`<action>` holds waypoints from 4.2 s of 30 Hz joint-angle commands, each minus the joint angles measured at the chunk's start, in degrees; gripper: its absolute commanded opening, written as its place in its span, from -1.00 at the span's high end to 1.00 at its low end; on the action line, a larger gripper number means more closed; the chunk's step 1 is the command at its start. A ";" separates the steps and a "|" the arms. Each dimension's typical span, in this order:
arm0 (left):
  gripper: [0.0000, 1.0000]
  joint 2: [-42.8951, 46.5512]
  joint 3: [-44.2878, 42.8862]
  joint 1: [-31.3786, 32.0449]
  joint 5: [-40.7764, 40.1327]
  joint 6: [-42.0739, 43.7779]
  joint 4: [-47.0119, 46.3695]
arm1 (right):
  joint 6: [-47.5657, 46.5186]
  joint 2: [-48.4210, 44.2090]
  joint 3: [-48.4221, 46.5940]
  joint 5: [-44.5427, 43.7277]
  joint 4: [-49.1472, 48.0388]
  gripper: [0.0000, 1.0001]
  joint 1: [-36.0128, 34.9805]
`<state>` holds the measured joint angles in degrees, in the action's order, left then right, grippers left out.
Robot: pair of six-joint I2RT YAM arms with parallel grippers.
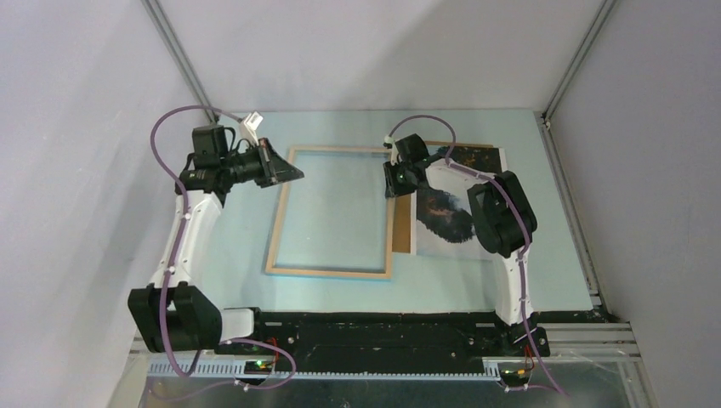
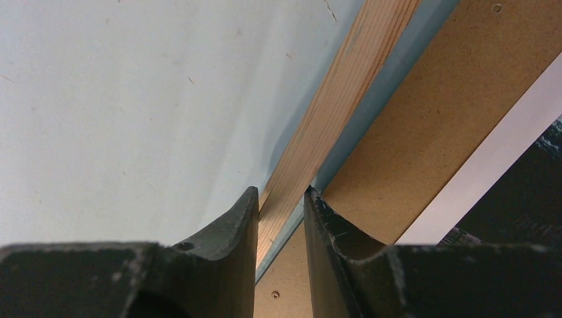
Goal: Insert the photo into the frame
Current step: Move the photo frame to the center of the board, then place the photo frame item in the photo frame.
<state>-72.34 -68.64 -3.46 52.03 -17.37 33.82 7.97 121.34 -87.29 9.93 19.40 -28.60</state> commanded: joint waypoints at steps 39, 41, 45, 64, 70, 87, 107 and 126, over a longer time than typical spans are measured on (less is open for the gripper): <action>1.00 -8.17 13.43 -0.03 10.43 -23.64 -33.48 | -3.34 -22.35 7.91 14.52 3.91 -0.42 12.70; 1.00 -9.19 13.40 0.26 10.32 -23.08 -33.49 | -3.31 -23.24 8.57 15.15 3.96 -0.41 13.63; 1.00 -11.59 13.27 0.63 10.44 -21.84 -33.54 | -3.47 -24.49 9.96 16.19 4.07 -0.38 14.94; 1.00 -20.06 12.13 2.94 11.72 -18.17 -33.01 | -4.05 -24.77 13.39 15.64 2.98 -0.35 14.48; 1.00 -20.13 12.25 2.94 11.78 -17.98 -33.04 | -3.80 -24.69 13.45 15.62 2.91 -0.34 14.48; 1.00 -20.66 12.27 5.47 11.57 -17.99 -33.05 | -3.67 -24.92 14.37 15.53 2.28 -0.33 14.37; 1.00 -18.87 12.60 5.48 11.92 -21.14 -33.19 | -3.75 -24.92 14.51 15.21 2.42 -0.32 14.37; 1.00 -17.03 12.97 4.99 12.29 -21.61 -32.22 | -4.01 -25.08 14.51 14.70 2.91 -0.30 14.43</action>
<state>-92.75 -55.07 1.32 61.71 -39.05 1.83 4.43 98.98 -72.97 24.91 23.20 -13.91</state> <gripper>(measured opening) 0.005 0.652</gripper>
